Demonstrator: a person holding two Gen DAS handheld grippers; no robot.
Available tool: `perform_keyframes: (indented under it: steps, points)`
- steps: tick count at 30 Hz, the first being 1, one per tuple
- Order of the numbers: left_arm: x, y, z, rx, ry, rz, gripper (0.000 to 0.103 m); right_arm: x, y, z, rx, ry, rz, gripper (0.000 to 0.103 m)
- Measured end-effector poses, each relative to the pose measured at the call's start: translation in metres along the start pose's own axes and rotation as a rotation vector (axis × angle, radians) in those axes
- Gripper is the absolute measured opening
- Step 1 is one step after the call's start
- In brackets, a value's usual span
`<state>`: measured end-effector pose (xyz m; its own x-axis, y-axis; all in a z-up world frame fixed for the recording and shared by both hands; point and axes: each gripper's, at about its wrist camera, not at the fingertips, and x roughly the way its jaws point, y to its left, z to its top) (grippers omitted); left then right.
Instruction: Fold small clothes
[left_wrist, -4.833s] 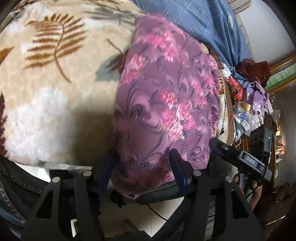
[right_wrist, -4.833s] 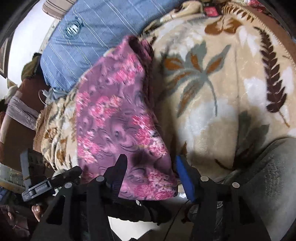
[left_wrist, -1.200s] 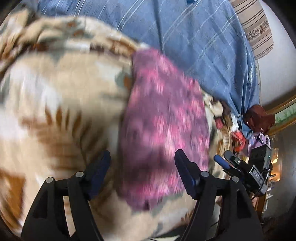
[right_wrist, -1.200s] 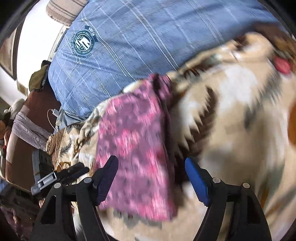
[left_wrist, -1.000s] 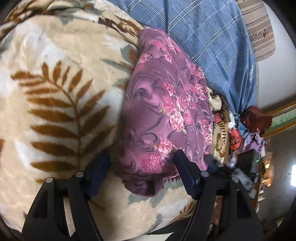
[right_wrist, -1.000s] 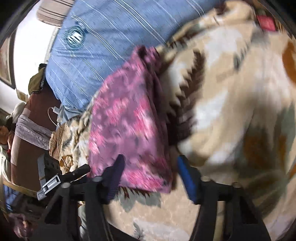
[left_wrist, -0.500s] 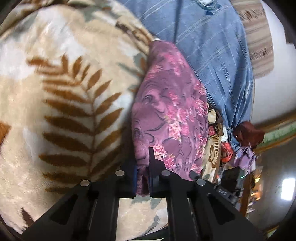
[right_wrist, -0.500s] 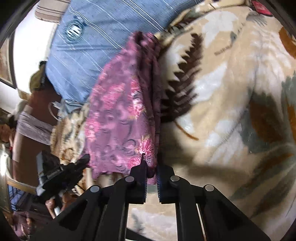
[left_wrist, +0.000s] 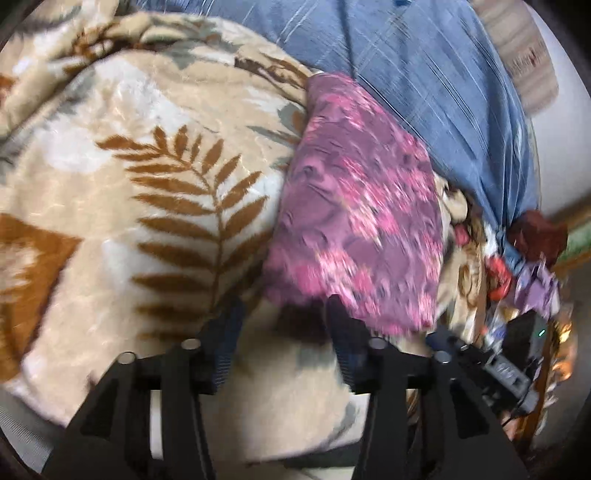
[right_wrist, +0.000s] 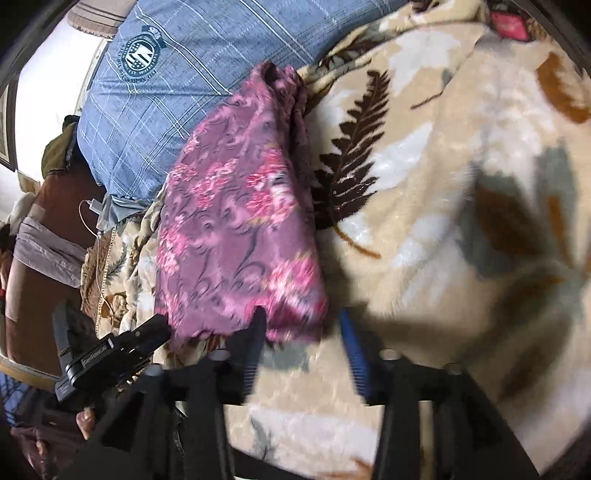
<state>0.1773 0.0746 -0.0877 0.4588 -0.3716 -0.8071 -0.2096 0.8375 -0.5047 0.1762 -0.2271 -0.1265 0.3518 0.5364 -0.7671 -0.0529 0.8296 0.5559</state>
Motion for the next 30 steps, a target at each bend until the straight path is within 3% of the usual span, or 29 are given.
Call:
perform_keyframes:
  steps: [3, 8, 12, 19, 30]
  points:
    - [-0.025, -0.013, -0.011, 0.075, 0.008, 0.055, 0.058, -0.030, 0.018, -0.012, -0.039, 0.001, -0.041, 0.061]
    - [-0.066, -0.045, -0.033, 0.227, -0.030, 0.225, 0.063, -0.067, 0.042, -0.024, -0.116, 0.000, -0.114, 0.069]
    - [-0.087, -0.064, -0.049, 0.294, -0.059, 0.298, 0.066, -0.085, 0.066, -0.038, -0.160, 0.000, -0.151, 0.070]
    - [-0.105, -0.084, -0.071, 0.338, -0.096, 0.366, 0.066, -0.103, 0.103, -0.071, -0.253, -0.038, -0.215, 0.071]
    - [-0.124, -0.100, -0.088, 0.384, -0.130, 0.385, 0.066, -0.117, 0.124, -0.094, -0.305, -0.077, -0.240, 0.071]
